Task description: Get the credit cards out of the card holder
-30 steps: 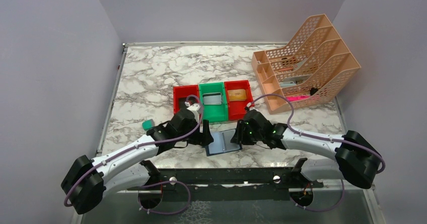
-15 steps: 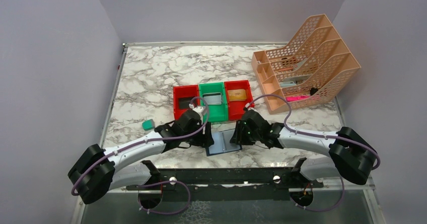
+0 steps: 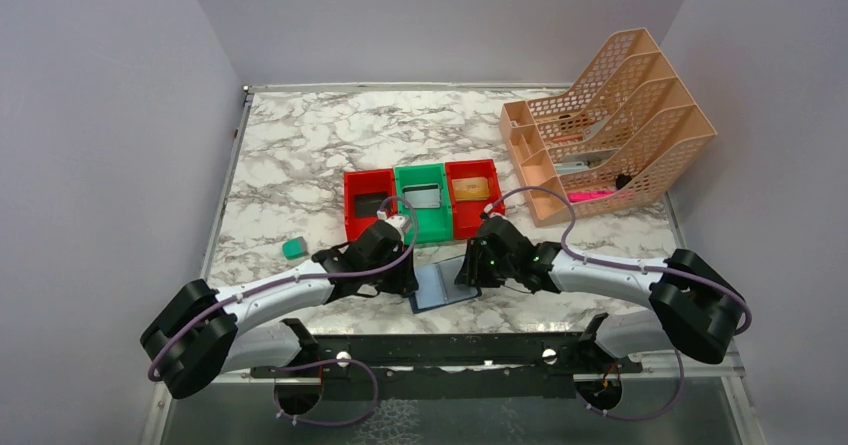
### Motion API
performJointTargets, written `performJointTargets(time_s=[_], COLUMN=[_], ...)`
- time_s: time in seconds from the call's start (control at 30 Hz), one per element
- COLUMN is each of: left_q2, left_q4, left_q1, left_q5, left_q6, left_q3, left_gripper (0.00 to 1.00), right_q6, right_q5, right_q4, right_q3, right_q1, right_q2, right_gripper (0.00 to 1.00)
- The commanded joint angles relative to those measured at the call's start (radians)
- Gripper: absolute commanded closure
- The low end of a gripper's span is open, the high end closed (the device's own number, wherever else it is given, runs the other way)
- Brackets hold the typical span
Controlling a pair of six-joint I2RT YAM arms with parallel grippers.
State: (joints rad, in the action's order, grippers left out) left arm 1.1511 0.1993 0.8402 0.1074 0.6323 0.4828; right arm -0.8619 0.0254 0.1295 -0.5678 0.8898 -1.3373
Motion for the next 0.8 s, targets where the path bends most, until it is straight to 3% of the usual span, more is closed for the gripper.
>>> performJointTargets(time_s=[0.0,0.47,0.77], left_q2=[0.015,0.017,-0.025], left_q4=[-0.018,-0.019,-0.017], left_q1=[0.01,0.013,0.013], left_q5=[-0.02,-0.034,-0.05], left_q6=[0.004,0.004,0.01], left_q3=[-0.011,-0.013,-0.018], left_gripper=[0.6,0.62,0.64], right_q6=[0.008,0.036,0.066], right_q5=[0.081,0.177,0.327], right_q4=[-0.073,-0.13,-0.222], right_q3=[-0.004,-0.027,-0.049], right_q1=[0.001,0.001,0.001], right_q2=[-0.005,-0.018,-0.055], right_gripper=[0.61,0.62,0.62])
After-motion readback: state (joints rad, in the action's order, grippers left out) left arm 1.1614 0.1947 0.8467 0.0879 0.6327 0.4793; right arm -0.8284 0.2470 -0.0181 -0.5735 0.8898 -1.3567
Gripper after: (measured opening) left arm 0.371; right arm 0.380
